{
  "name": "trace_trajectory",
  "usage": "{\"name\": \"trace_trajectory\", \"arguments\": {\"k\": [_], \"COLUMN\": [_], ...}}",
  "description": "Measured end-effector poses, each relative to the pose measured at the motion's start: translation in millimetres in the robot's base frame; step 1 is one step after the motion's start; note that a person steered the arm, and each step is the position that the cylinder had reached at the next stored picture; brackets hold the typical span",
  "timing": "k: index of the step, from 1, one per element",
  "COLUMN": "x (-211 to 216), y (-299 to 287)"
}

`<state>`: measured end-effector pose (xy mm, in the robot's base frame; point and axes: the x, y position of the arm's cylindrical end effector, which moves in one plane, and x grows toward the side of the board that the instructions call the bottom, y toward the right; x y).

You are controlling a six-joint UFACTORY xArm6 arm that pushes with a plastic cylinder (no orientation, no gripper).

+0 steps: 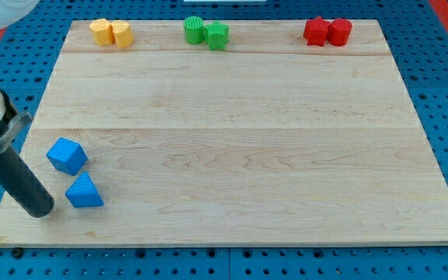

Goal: Move the blue triangle to the bottom center of the board

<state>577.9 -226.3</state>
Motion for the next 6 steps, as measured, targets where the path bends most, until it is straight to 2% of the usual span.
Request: {"name": "trace_trajectory", "arguments": {"k": [1,2,3,4,5,6], "x": [-37,-42,-16,-11,13,4], "y": [19,47,71,33,25,61]}}
